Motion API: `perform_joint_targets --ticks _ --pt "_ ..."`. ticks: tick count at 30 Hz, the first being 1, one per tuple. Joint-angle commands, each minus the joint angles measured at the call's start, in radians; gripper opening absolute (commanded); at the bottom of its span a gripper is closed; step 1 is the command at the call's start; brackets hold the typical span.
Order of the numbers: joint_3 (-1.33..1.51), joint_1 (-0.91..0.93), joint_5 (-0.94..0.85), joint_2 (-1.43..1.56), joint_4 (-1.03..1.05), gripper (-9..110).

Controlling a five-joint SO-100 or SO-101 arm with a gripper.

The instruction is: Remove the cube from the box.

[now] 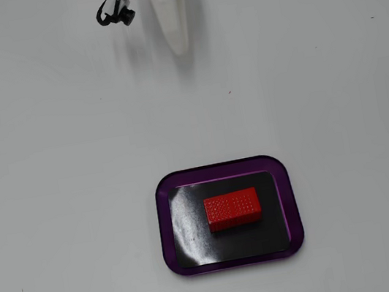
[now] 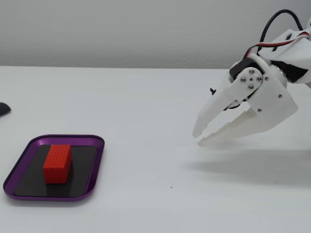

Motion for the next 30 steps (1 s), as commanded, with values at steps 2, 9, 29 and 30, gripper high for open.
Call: perform_joint_targets --ticks 2,9,29,30 --pt "-0.002 0.017 -0.008 0.009 -0.037 0" --pt "-0.002 0.017 -0.008 0.009 -0.037 0" --pt "-0.431 0.005 -0.140 -0.025 -0.164 0" --pt "-0.456 0.005 -0.144 -0.051 -0.164 1"
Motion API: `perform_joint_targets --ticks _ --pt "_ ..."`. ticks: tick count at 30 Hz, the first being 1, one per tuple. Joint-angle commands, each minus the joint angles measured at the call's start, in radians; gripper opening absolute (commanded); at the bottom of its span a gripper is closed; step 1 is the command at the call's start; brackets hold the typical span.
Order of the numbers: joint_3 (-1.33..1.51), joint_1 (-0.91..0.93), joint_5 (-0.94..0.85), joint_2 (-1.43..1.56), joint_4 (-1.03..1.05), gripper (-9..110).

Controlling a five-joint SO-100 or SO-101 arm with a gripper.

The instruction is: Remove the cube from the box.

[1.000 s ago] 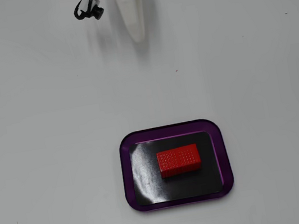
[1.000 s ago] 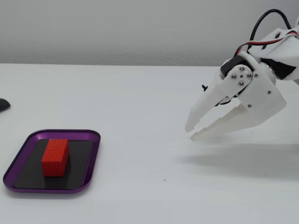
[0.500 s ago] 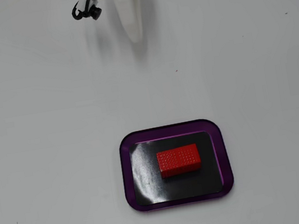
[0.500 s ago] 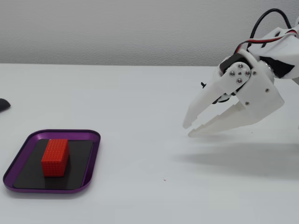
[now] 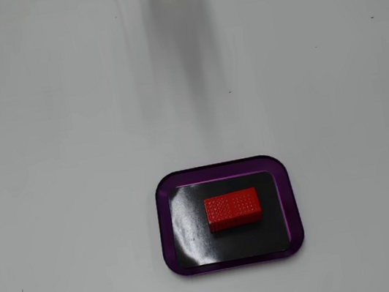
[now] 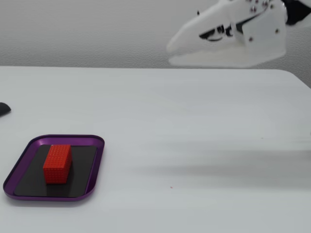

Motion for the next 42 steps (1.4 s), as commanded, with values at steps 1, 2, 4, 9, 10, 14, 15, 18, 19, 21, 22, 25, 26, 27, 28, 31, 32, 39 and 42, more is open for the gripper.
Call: perform_joint_targets --ticks 1,2,4,9,10,14,15,18,19,21,22,25,26,27,28,31,32,39,42 --pt "-0.118 0.003 -0.017 -0.064 -0.029 1" --pt "-0.129 0.005 -0.017 -0.121 -0.029 3" --pt "-0.144 0.012 -0.009 -0.265 -0.029 7" --pt "-0.325 0.003 -0.005 -0.664 -0.011 13" --pt "-0.385 0.003 -0.003 -0.738 0.015 14" --pt "-0.698 0.000 -0.003 -1.008 0.173 18" --pt "-0.782 0.000 -0.003 -1.071 0.218 18" --pt "-1.020 0.000 -0.002 -1.253 0.339 21" --pt "-1.089 0.000 -0.002 -1.310 0.370 22" --pt "-1.213 0.000 0.000 -1.422 0.422 23" --pt "-1.273 0.000 0.000 -1.476 0.445 23" --pt "-1.442 -0.021 0.000 -1.624 0.512 23" --pt "-1.494 -0.032 0.000 -1.669 0.537 23" --pt "-1.543 -0.040 0.000 -1.712 0.560 23" --pt "-1.591 -0.048 0.000 -1.753 0.583 22" --pt "-1.701 -0.069 0.017 -1.855 0.627 22" --pt "-1.732 -0.072 0.034 -1.884 0.632 22" --pt "-1.804 -0.066 0.052 -2.011 0.632 22" --pt "-1.801 -0.061 0.052 -2.031 0.632 22"
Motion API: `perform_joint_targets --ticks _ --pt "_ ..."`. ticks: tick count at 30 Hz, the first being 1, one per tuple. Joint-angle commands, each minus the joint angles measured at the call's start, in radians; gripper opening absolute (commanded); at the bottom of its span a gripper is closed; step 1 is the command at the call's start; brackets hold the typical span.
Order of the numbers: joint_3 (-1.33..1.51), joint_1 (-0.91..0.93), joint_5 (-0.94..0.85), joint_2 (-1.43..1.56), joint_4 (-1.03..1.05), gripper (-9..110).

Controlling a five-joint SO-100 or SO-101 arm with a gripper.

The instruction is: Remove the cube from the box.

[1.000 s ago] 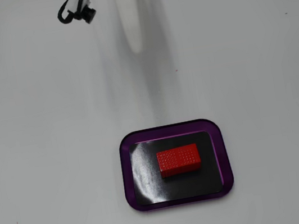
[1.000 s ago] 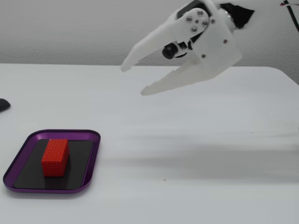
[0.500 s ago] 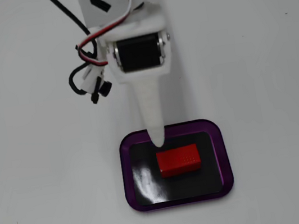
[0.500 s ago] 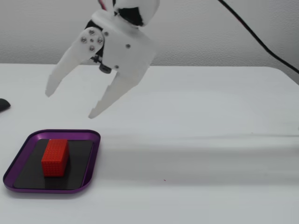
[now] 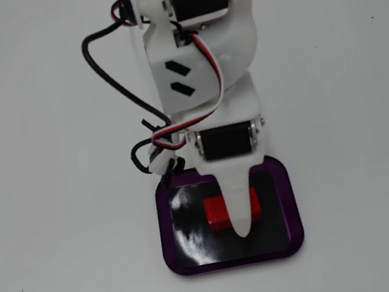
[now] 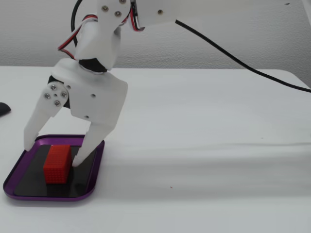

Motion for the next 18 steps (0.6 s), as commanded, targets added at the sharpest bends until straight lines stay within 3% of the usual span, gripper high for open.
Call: perform_joint_targets --ticks 1,10,18 --pt "-0.037 0.003 0.005 0.008 0.006 22" --pt "-0.035 0.005 -0.002 0.003 -0.006 22" --pt "-0.032 0.006 -0.009 0.002 -0.006 10"
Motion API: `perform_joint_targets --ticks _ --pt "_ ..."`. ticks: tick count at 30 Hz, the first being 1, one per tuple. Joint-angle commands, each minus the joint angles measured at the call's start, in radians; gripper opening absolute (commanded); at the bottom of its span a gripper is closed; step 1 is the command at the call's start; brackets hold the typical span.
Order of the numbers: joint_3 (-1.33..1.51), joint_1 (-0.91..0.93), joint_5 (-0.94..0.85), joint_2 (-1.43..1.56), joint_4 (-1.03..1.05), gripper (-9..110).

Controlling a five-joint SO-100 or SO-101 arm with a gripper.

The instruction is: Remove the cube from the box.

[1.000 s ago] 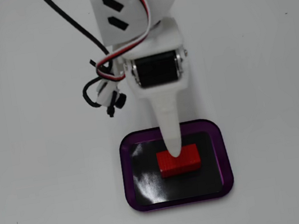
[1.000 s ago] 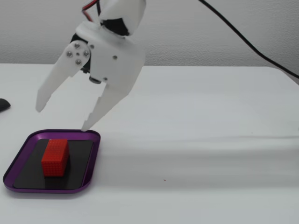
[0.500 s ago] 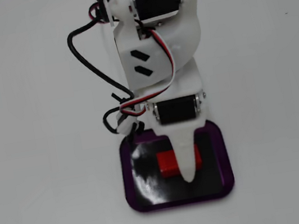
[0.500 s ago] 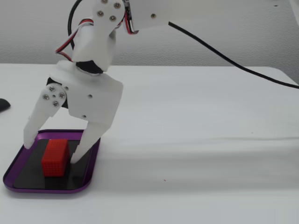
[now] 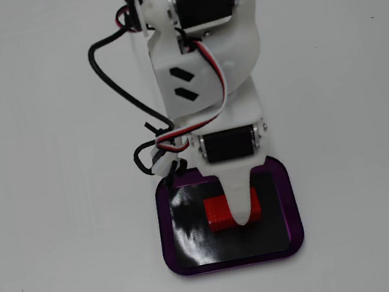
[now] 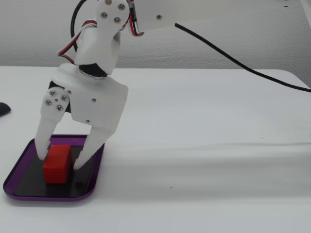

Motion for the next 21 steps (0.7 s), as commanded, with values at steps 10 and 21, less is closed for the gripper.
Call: perform_joint_targets --ticks 10,21 --pt "-0.032 0.009 -0.008 0.012 -0.006 -1" --pt "-0.041 0.006 -0.006 0.029 0.006 0"
